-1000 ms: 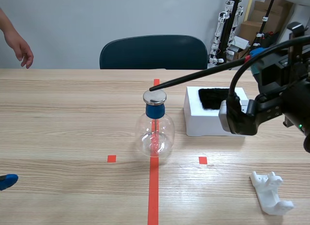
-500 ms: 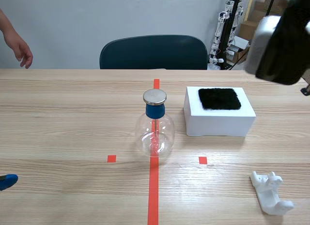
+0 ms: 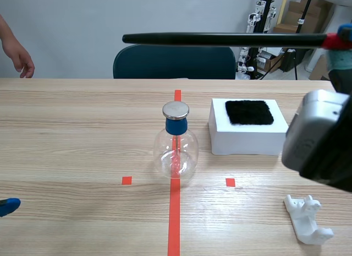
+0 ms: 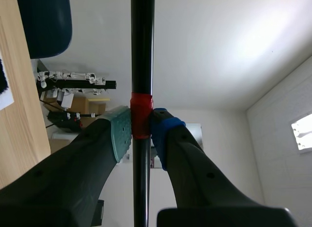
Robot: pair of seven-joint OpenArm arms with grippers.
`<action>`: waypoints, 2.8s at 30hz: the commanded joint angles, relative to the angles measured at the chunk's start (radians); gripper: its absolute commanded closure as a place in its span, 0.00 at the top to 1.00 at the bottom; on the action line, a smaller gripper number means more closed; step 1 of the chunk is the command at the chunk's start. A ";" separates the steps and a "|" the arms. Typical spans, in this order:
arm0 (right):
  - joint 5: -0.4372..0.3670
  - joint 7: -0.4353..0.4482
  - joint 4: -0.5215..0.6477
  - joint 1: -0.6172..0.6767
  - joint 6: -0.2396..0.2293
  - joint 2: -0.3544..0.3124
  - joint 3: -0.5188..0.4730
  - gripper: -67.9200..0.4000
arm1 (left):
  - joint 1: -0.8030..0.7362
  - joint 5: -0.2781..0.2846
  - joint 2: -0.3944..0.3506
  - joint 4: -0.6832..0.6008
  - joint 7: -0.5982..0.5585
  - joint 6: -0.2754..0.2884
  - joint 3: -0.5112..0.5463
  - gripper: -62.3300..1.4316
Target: Do the electroscope experiment. move the rod toward and away from the electroscope
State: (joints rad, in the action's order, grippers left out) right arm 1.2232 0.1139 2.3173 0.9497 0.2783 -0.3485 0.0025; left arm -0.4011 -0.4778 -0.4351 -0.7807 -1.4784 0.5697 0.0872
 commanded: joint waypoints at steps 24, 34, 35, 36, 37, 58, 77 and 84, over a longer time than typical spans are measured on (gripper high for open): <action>0.071 0.006 0.012 0.079 0.055 -0.009 0.059 0.04 | 0.002 0.013 -0.006 -0.015 -0.021 0.001 0.004 1.00; 0.071 0.005 0.012 0.079 0.055 -0.009 0.059 0.04 | 0.002 0.013 -0.006 -0.015 -0.021 0.001 0.004 1.00; 0.071 0.005 0.012 0.079 0.055 -0.009 0.059 0.04 | 0.002 0.013 -0.006 -0.015 -0.021 0.001 0.004 1.00; 0.071 0.005 0.012 0.079 0.055 -0.009 0.059 0.04 | 0.002 0.013 -0.006 -0.015 -0.021 0.001 0.004 1.00; 0.071 0.005 0.012 0.079 0.055 -0.009 0.059 0.04 | 0.002 0.013 -0.006 -0.015 -0.021 0.001 0.004 1.00; 0.076 0.016 0.012 0.078 0.055 -0.009 0.059 0.04 | 0.002 0.013 -0.006 -0.015 -0.021 0.001 0.004 1.00; 0.095 0.016 0.012 0.078 0.054 -0.009 0.059 0.04 | 0.002 0.013 -0.006 -0.015 -0.021 0.001 0.004 1.00; 0.103 0.016 0.012 0.078 0.054 -0.009 0.059 0.04 | 0.002 0.013 -0.006 -0.015 -0.021 0.001 0.004 1.00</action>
State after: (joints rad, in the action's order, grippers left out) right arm 1.3209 0.1318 2.3169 1.0397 0.3180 -0.3492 0.0639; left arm -0.4011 -0.4778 -0.4351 -0.7807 -1.4784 0.5697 0.0872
